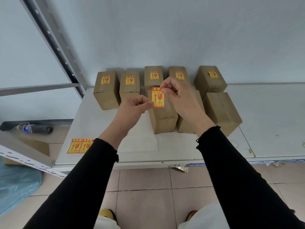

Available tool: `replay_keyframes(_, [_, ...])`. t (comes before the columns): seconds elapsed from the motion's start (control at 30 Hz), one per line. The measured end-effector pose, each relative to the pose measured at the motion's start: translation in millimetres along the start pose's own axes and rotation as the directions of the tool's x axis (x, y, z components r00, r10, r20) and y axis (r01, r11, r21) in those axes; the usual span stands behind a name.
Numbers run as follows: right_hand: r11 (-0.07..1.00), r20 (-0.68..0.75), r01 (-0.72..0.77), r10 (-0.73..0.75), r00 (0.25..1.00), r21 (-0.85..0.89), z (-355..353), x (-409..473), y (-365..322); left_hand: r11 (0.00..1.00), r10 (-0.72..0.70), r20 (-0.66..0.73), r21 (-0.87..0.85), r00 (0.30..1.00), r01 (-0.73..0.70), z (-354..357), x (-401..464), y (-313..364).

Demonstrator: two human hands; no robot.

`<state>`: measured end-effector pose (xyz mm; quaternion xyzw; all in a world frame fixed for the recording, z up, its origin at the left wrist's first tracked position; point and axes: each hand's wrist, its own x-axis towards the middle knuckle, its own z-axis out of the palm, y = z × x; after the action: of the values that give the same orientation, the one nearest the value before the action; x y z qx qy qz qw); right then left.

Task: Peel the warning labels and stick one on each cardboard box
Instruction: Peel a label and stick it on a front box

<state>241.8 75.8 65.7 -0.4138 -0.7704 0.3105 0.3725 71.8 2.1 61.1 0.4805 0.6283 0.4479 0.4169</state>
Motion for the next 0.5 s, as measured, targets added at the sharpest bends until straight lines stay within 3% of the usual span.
replay_keyframes(0.23, [0.984, -0.076, -0.168, 0.172, 0.982, 0.057, 0, 12, 14, 0.997, -0.015, -0.061, 0.079, 0.998, 0.02, 28, 18, 0])
replay_keyframes(0.33, [0.98, -0.137, -0.2, 0.198, 0.971, -0.002, 4, 14, 24, 0.987, -0.023, -0.087, 0.157, 0.996, 0.036, 39, 26, -6])
replay_keyframes(0.5, [0.968, -0.116, -0.215, 0.201, 0.973, -0.129, 13, 16, 37, 0.955, -0.041, -0.109, 0.287, 0.993, 0.071, 45, 38, -14])
